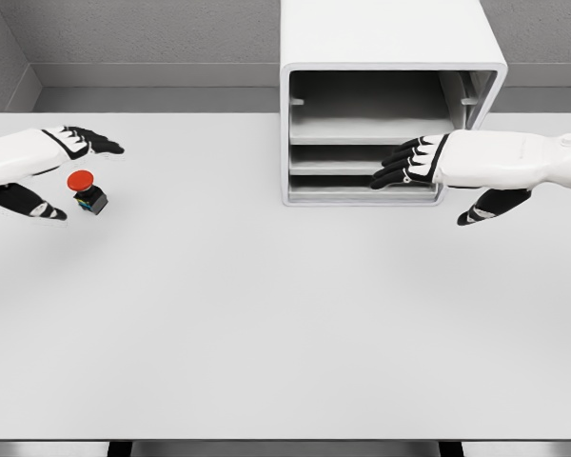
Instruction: Slide open multi-storey tabletop storage cabinets and put open load switch and slide close multi-storey tabletop storage cabinets
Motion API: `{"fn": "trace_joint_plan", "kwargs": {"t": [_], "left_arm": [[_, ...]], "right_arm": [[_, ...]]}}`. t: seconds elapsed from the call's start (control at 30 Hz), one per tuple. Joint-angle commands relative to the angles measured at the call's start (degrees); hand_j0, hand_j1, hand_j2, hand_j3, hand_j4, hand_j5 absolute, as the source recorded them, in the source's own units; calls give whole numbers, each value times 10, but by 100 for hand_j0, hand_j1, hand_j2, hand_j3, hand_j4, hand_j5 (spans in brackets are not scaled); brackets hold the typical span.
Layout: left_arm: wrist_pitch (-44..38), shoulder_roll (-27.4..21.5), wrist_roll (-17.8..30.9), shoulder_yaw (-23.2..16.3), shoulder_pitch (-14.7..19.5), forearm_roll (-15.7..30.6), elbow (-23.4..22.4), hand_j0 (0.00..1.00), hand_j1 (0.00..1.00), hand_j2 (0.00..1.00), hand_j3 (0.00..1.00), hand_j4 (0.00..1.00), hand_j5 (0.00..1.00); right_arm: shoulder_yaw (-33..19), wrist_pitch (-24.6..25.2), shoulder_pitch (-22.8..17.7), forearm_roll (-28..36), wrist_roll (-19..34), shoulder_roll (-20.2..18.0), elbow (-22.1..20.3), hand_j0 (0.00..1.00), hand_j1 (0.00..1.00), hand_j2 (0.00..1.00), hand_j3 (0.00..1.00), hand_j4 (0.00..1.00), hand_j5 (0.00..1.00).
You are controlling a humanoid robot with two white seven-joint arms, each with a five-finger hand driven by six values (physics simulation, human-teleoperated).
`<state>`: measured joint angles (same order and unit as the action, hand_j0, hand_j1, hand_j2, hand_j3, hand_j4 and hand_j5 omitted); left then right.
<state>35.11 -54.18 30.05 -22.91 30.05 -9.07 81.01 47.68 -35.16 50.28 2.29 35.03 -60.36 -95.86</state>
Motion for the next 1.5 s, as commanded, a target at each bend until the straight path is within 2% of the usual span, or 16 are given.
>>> {"fn": "trace_joint_plan", "kwargs": {"t": [0.0,0.03,0.1,0.13,0.17,0.27,0.3,0.33,0.43,0.6,0.73,1.03,1.2,1.27,1.4,1.47], "left_arm": [[-1,27,2,-29,4,-15,-50,100,100,100,100,100,100],[-1,27,2,-44,11,-16,-59,100,100,100,100,100,100],[-1,26,15,-50,22,-35,-62,100,100,100,100,100,100],[-1,27,50,-55,36,-35,-63,100,100,100,100,100,100],[-1,26,50,-81,60,-34,-78,100,100,100,100,100,100],[-1,27,50,-95,83,-36,-126,100,100,100,100,100,100],[-1,29,50,-117,104,-36,-148,100,100,100,100,100,100],[-1,35,50,-130,111,-37,-160,100,100,100,100,100,100],[-1,63,50,-130,121,-63,-191,100,100,100,100,100,100],[-1,94,50,-130,122,-81,-217,100,100,100,100,100,100],[-1,97,50,-130,135,-84,-238,100,100,100,100,100,100],[-1,105,50,-130,142,-91,-262,100,100,100,100,100,100],[-1,118,50,-130,150,-94,-287,100,100,100,100,100,100],[-1,123,50,-130,151,-100,-289,100,100,100,100,100,100],[-1,134,50,-130,155,-109,-305,99,99,99,99,99,99],[-1,132,50,-130,155,-109,-305,91,91,91,91,91,91]], "right_arm": [[0,2,0,3,0,0,0,100,100,100,100,100,100],[0,2,1,3,0,-1,1,100,100,100,100,100,100],[5,2,2,3,0,0,1,100,100,100,100,100,100],[6,2,3,3,0,-1,3,100,100,100,100,100,100],[7,2,3,4,0,-3,4,100,100,100,100,100,100],[10,2,7,3,0,-5,5,100,100,100,100,100,100],[9,2,7,3,0,-4,3,100,100,100,100,100,100],[11,2,6,3,0,-4,4,100,100,100,100,100,100],[12,2,3,3,0,2,1,100,100,100,100,100,100],[11,2,3,3,0,29,1,100,100,100,100,100,100],[10,2,6,3,0,43,1,100,100,100,100,100,100],[6,4,23,3,0,45,5,100,100,100,100,100,100],[6,69,25,3,0,46,7,100,100,100,100,100,100],[7,100,30,3,0,60,12,100,100,100,100,100,100],[7,113,38,2,0,74,26,100,100,100,100,100,100],[6,118,39,2,0,74,34,100,100,100,100,100,100]]}}
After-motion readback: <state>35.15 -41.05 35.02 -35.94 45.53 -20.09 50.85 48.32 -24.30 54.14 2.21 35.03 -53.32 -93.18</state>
